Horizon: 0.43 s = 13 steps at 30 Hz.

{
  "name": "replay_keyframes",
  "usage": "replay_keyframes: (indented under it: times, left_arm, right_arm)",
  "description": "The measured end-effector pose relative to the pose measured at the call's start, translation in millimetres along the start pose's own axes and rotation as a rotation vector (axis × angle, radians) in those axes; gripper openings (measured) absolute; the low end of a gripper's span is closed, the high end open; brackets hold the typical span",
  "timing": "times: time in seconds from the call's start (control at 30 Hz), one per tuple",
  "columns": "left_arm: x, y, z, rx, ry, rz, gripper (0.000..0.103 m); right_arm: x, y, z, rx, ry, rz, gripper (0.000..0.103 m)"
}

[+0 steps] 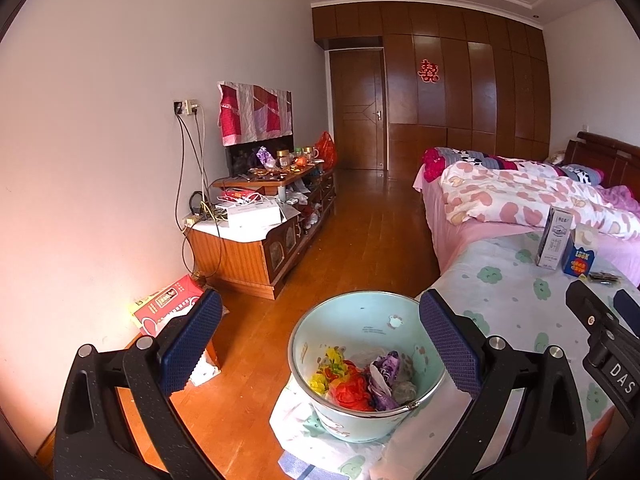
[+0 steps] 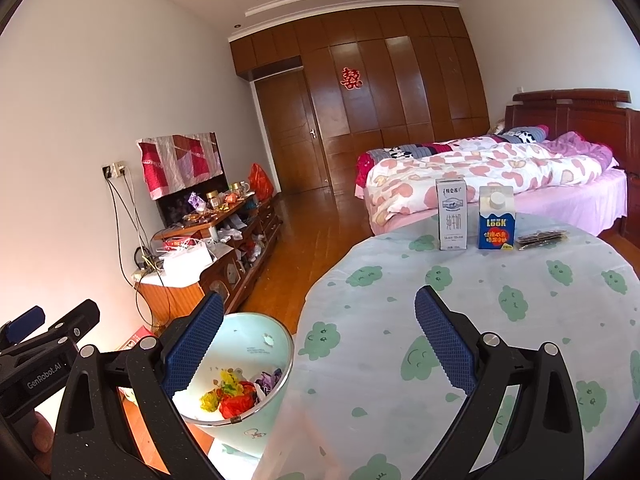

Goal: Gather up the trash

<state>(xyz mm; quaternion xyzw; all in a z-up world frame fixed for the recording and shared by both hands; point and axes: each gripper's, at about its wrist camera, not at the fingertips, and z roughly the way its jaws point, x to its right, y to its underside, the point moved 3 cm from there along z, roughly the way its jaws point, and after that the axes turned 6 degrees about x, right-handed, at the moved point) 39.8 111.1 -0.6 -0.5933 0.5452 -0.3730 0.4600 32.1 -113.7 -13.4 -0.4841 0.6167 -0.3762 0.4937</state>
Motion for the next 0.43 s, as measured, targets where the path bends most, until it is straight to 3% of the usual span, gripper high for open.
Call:
replay_keyframes:
  times: [0.43]
  left_arm:
    - [0.2,0.2,4.2,-0.012,-0.03,-0.006,0.097]
  right_arm:
    - [8.1,0.1,4.4,-0.023,0.039,0.024,0.095]
